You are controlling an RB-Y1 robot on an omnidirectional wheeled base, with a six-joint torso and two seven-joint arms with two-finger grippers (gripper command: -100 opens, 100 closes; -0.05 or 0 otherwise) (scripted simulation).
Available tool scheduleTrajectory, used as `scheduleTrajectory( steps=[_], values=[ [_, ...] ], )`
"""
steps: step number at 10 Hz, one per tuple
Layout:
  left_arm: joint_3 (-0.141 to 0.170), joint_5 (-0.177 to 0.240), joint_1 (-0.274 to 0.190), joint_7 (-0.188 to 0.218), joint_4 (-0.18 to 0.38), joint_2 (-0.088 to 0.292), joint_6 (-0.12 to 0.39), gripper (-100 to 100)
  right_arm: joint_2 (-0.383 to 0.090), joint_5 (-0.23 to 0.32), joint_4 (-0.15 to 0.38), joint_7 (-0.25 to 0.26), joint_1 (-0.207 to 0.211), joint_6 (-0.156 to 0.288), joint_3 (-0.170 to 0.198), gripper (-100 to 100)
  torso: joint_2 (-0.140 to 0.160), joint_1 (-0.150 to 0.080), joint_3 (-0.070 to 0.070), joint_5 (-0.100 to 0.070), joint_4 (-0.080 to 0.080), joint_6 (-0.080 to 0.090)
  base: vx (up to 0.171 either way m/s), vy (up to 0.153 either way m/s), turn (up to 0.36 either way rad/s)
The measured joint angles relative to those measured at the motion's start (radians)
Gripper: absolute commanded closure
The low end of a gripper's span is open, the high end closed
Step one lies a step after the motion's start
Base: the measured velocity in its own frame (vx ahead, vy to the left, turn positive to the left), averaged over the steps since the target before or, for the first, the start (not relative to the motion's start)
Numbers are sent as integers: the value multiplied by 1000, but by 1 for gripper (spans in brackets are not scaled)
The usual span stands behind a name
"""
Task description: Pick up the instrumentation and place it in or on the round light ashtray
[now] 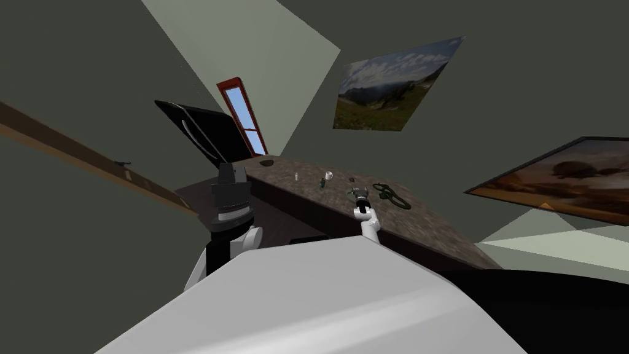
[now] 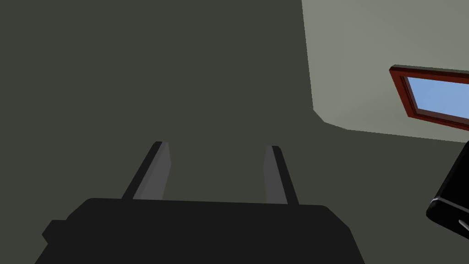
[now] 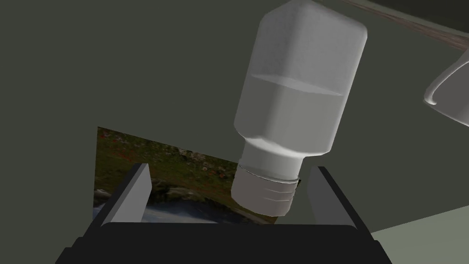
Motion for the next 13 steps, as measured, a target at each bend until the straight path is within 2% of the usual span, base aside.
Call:
scheduleTrajectory(
  steps=[5, 7, 8, 13],
  values=[
    [0, 0, 0, 0, 0, 0, 0, 0, 26, 65, -13, 33, -124, 111, -82, -100, 2, 0, 1, 0, 0, 1, -146, -41, 186],
    [0, 0, 0, 0, 0, 0, 0, 0, 21, 74, -23, 32, -145, 148, -89, -100, -3, 2, -2, 0, -1, 1, -51, -6, 60],
    [0, 0, 0, 0, 0, 0, 0, 0, 21, 75, -25, 32, -147, 154, -89, 0, -5, 2, -3, 0, -1, 1, -7, -1, -6],
    [0, 0, 0, 0, 0, 0, 0, 0, 21, 75, -24, 32, -146, 154, -89, 0, -9, 2, -5, 0, -2, 1, 0, 0, 0]
  ],
)
